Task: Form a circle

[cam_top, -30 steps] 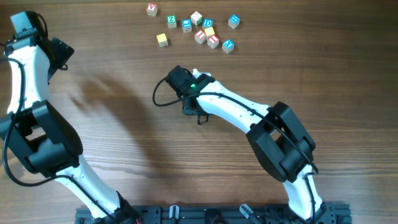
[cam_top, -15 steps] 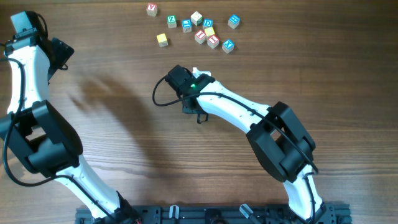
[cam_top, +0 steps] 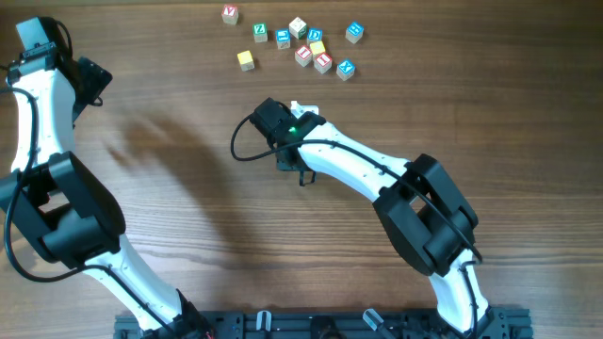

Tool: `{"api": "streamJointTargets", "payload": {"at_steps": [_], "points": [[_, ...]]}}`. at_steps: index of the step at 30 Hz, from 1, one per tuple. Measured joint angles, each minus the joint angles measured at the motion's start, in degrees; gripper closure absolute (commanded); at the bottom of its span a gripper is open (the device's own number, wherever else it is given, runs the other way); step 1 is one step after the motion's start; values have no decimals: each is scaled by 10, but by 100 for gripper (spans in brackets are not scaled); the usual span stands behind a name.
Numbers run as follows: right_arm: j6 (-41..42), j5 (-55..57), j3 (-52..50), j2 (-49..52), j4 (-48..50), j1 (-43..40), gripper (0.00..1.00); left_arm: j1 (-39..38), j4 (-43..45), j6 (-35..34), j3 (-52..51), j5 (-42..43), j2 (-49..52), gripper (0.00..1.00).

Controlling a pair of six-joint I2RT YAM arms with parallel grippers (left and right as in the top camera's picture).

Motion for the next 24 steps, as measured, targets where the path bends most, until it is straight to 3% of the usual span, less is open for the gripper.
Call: {"api": "streamJointTargets", "payload": {"at_steps": [22,24], "points": [[-58,-27,9,-22,-15,0,96,0,0,0,0,0,0,0],[-58,-28,9,-47,-28,-1,80,0,0,0,0,0,0,0]]}}
